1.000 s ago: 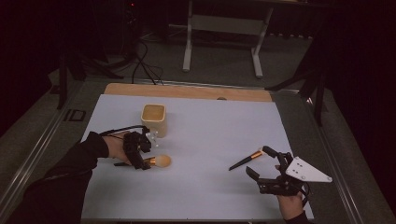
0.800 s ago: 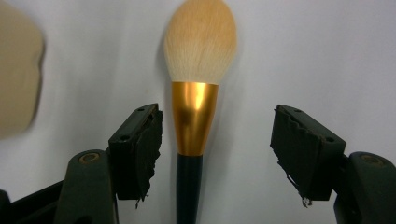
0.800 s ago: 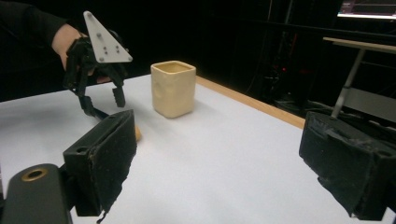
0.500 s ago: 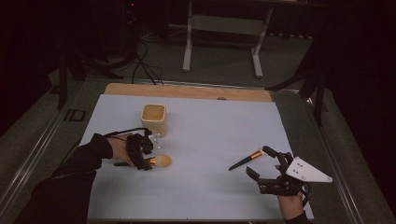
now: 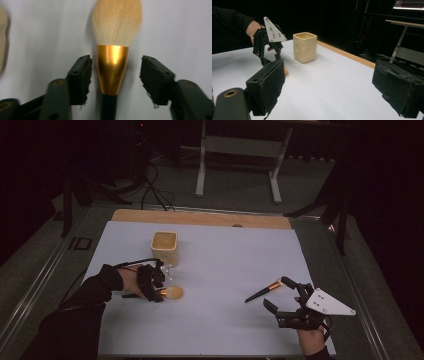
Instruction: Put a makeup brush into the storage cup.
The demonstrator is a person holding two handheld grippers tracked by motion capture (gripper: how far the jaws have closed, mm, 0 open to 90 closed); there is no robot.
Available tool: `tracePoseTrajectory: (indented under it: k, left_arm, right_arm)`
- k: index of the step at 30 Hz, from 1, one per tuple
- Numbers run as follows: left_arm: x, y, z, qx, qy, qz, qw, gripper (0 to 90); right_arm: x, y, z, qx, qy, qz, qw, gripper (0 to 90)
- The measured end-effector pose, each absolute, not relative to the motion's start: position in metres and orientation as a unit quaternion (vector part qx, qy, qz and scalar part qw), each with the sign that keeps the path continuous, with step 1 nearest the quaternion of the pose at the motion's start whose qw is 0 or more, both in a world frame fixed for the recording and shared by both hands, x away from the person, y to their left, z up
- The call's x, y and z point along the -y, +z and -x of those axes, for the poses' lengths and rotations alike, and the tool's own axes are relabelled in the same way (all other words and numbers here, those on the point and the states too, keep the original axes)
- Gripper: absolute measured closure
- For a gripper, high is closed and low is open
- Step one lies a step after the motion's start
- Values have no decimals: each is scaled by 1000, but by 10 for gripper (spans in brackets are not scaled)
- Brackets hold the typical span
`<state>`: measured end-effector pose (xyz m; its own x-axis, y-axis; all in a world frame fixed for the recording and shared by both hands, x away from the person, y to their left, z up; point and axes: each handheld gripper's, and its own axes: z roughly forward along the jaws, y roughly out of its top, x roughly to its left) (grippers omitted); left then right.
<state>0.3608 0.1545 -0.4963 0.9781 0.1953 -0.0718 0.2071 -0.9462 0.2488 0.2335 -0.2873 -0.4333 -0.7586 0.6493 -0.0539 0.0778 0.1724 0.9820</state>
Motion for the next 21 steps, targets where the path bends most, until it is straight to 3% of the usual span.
tracePoseTrajectory:
  k: [14, 21]
  left_arm:
    - [-146, -502, -362, -85, -19, -991, 99, 531]
    - [-145, -502, -365, -90, -14, -992, 91, 624]
  right_arm:
    - [288, -433, -234, -727, 593, -250, 241, 109]
    - [287, -433, -234, -728, 592, -250, 240, 110]
